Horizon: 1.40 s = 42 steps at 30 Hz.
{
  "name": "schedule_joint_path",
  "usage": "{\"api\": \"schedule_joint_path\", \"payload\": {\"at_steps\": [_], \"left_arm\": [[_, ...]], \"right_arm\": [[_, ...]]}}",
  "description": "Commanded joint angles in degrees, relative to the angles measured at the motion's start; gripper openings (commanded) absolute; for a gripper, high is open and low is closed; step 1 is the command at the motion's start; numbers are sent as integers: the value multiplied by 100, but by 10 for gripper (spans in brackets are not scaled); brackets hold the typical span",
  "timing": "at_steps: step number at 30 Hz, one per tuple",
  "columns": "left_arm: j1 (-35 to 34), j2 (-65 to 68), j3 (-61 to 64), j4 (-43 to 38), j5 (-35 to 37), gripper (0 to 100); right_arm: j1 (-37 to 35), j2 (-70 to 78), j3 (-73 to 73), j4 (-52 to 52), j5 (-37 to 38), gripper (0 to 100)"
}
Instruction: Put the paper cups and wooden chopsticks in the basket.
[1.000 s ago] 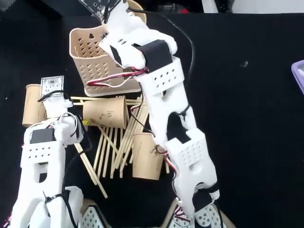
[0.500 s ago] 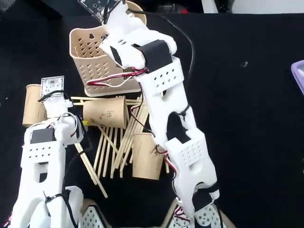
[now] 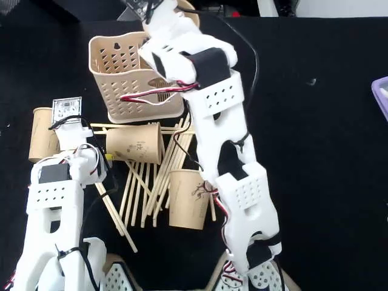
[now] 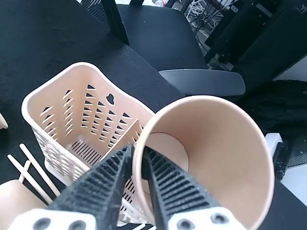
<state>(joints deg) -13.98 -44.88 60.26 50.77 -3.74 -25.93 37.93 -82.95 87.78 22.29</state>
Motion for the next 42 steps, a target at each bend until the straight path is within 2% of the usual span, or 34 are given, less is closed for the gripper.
{"api": "schedule_joint_path", "payload": {"at_steps": [1, 6, 12, 17, 21, 26, 30, 35, 42], "left_arm": [[48, -123, -84, 26, -35, 231], [48, -123, -84, 26, -35, 231], [48, -123, -84, 26, -35, 231], [48, -123, -75, 26, -35, 231], [48, -123, -75, 26, -35, 231], [48, -123, -66, 9, -35, 231], [48, -123, -66, 18, -35, 231], [48, -123, -66, 18, -35, 231], [48, -123, -57, 9, -35, 231]], "right_arm": [[26, -66, -215, 9, 18, 11], [-193, -66, -22, 18, 9, 19], [-255, -110, -75, 53, 9, 178], [-255, -356, -743, 360, 9, 165], [-369, -725, -1262, 1231, 18, 164], [-422, -1042, -945, 1354, -193, 162], [-686, -1437, -198, 1354, -492, 162], [-1037, -2738, 1341, 1354, -712, 162], [-1055, -4892, 5068, 1319, -475, 165]]}}
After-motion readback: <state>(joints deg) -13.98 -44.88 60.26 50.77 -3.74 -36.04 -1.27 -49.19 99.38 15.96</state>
